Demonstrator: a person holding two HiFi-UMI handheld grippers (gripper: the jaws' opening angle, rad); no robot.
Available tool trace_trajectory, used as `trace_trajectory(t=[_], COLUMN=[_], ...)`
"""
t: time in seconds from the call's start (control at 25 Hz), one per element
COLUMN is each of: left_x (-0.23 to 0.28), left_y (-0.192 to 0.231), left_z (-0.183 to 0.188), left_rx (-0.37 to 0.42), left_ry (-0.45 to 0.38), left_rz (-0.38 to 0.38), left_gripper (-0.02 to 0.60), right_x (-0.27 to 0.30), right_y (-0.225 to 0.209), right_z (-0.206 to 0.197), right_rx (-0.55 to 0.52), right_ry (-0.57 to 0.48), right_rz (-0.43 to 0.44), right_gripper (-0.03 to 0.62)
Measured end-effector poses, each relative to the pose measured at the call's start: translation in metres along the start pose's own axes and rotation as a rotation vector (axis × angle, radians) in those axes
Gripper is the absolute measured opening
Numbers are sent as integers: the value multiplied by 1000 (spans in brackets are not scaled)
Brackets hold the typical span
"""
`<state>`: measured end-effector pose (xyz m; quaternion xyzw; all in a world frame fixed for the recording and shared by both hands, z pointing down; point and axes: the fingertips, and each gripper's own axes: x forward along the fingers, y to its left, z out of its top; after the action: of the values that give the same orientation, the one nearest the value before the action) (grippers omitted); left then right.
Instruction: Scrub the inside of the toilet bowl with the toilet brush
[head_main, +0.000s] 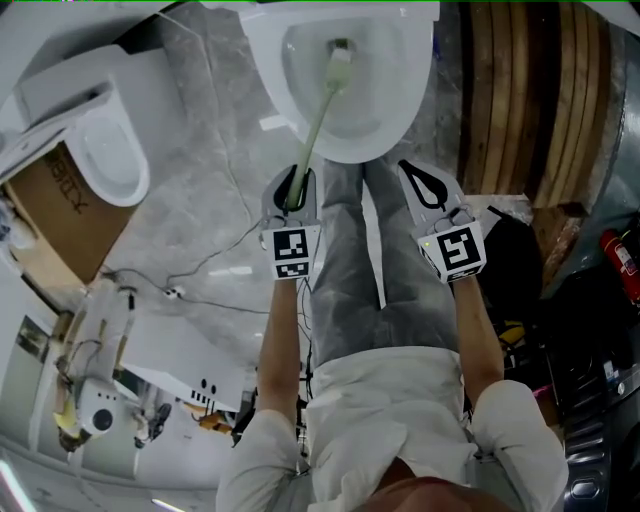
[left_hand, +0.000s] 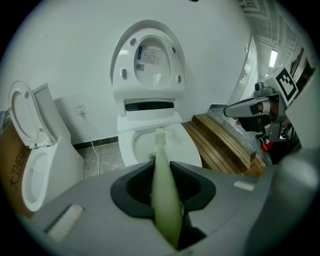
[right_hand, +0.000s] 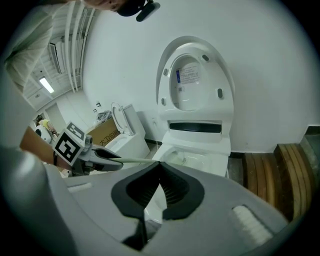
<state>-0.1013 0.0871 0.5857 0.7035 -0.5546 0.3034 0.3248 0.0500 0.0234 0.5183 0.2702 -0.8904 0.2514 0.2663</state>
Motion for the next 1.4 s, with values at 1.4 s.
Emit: trace_trajectory(t=[1.4], left_x=[71], left_y=[-29], left_z=[-71], left_rx=[-74], left_ry=[506], left_rz=[-107], left_gripper=[115], right_x=[21], right_y=[-16], right_z=[-29], right_rx=[56], right_ry=[56], right_rz=[-8], right_gripper=[4])
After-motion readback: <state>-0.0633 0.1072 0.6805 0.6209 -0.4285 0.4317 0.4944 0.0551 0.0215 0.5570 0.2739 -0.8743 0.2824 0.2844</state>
